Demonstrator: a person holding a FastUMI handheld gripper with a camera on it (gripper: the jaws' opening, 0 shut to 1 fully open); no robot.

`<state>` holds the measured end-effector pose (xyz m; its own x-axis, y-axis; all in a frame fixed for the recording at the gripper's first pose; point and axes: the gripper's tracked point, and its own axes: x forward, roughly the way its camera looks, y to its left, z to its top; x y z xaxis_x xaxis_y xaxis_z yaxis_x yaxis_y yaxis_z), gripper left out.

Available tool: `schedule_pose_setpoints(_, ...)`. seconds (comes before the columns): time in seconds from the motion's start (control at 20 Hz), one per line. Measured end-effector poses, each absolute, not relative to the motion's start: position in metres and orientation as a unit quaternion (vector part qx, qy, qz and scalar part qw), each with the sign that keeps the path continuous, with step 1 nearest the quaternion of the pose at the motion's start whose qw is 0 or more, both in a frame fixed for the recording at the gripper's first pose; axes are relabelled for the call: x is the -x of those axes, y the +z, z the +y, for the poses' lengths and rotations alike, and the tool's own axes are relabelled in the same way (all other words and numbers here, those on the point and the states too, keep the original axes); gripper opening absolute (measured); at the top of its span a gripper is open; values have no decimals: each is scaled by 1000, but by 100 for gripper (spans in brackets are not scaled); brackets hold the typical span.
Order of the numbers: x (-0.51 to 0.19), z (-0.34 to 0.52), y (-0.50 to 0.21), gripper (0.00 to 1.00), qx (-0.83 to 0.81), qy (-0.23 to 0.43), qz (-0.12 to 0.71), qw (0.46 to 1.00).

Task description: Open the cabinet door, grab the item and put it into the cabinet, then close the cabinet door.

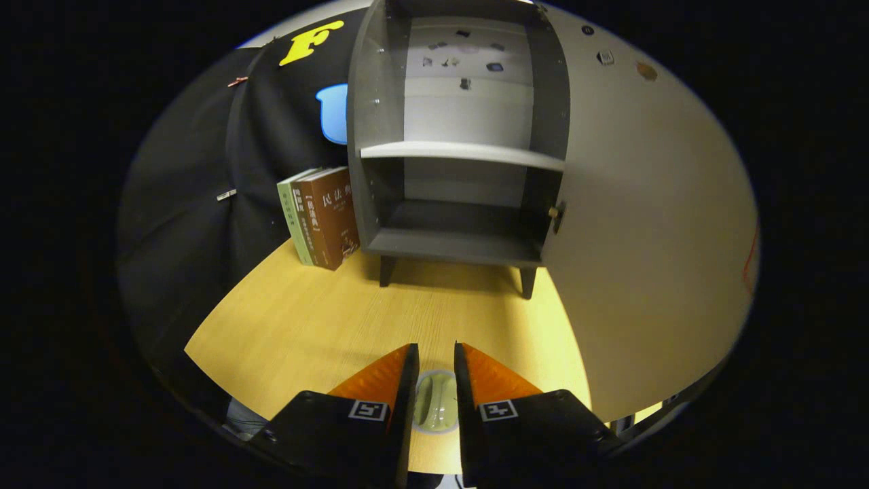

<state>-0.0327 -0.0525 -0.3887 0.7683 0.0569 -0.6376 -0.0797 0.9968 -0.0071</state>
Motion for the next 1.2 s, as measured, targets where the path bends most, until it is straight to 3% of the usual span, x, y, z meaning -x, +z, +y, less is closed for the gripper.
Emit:
schedule_pose_setpoints(0.55, 53, -63, -510, 34, 8, 12, 448, 894)
schedule_pose_setpoints(1.1, 53, -70, -548, 34, 25, 2, 476, 879)
schedule_pose_setpoints(1.15, 51, -67, -548, 25, 28, 6, 478, 878)
schedule_pose_setpoints(1.2, 50, -67, -548, 23, 30, 9, 480, 877)
